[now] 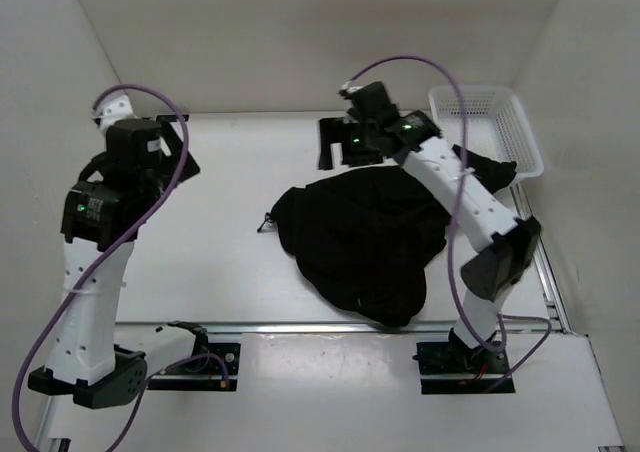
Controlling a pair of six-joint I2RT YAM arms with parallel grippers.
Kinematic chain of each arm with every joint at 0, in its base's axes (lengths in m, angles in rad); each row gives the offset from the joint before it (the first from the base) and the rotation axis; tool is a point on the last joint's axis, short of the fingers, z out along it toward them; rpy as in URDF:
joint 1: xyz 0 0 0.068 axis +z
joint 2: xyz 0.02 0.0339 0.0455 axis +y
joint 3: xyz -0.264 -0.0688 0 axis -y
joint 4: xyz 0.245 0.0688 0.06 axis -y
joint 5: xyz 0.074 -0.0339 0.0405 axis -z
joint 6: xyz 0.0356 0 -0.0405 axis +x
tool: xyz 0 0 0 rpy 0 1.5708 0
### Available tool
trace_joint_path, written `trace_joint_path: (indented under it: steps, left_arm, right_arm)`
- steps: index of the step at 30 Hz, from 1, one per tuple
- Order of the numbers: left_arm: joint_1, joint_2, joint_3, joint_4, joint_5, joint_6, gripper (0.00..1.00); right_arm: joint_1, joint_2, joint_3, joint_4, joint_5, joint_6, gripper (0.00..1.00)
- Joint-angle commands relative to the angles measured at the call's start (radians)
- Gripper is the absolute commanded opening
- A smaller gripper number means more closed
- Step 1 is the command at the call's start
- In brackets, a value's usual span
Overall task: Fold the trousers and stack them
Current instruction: Move the trousers to the center of the board, then flatten the trousers out
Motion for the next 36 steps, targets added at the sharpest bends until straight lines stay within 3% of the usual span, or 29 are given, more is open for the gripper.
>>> trace_joint_path:
  steps: [1,4,5,7,8,9,10,11,15,20,24,25,28,30,31,33,34,36]
  left_arm:
    - [-0.056,0.039,-0.141,0.020,0.131,0.038,1.00]
    - [-0.136,0.039,-0.305,0.145,0.252,0.020,1.00]
    - [-0.160,0.053,-0.342,0.178,0.278,0.006,1.00]
    - [-0.248,0.087,-0.415,0.227,0.322,-0.026,1.00]
    - [-0.280,0.137,-0.432,0.266,0.322,-0.040,1.00]
    - [-0.309,0.168,-0.433,0.279,0.322,-0.051,1.00]
    - [-0.364,0.202,-0.433,0.288,0.322,-0.065,1.00]
    - [-0.391,0.237,-0.433,0.288,0.309,-0.077,1.00]
    - [-0.435,0.450,-0.377,0.362,0.318,-0.086,1.00]
    - [-0.426,0.607,-0.325,0.420,0.380,-0.085,1.00]
    - [-0.368,0.639,-0.359,0.461,0.453,-0.076,0.97]
    - [-0.357,0.639,-0.359,0.474,0.472,-0.076,0.94]
    - [-0.346,0.639,-0.341,0.485,0.507,-0.042,0.74]
    - [-0.346,0.656,-0.307,0.485,0.516,-0.030,0.50]
    - [-0.346,0.656,-0.307,0.485,0.525,-0.030,0.35]
    - [-0.310,0.645,-0.298,0.485,0.526,-0.030,0.10]
    - [-0.293,0.621,-0.285,0.485,0.539,-0.030,0.10]
    - [-0.229,0.590,-0.243,0.474,0.549,-0.007,0.10]
  right_arm:
    - [-0.145,-0.297,-0.053,0.030,0.075,0.008,0.97]
    - [-0.258,-0.435,-0.271,0.051,0.104,0.028,0.69]
    - [-0.286,-0.466,-0.333,0.051,0.104,0.028,0.45]
    - [-0.350,-0.552,-0.521,0.051,0.088,0.057,0.20]
    - [-0.369,-0.585,-0.585,0.051,0.060,0.066,0.12]
    - [-0.399,-0.654,-0.710,0.051,0.043,0.079,0.12]
    - [-0.413,-0.690,-0.769,0.051,0.015,0.092,0.19]
    - [-0.427,-0.724,-0.824,0.051,-0.019,0.121,0.48]
    - [-0.438,-0.888,-1.047,0.029,-0.160,0.215,0.91]
    - [-0.375,-0.928,-1.204,0.064,-0.177,0.287,0.93]
    - [-0.361,-0.816,-1.235,0.134,-0.137,0.275,0.87]
    - [-0.351,-0.798,-1.235,0.186,-0.137,0.275,0.79]
    - [-0.326,-0.703,-1.215,0.255,-0.114,0.275,0.62]
    - [-0.317,-0.608,-1.178,0.277,-0.093,0.275,0.51]
    - [-0.296,-0.560,-1.166,0.277,-0.080,0.266,0.34]
    - [-0.277,-0.532,-1.124,0.289,-0.062,0.266,0.18]
    - [-0.268,-0.523,-1.106,0.326,-0.073,0.266,0.04]
    - [-0.259,-0.486,-1.005,0.335,-0.073,0.266,0.00]
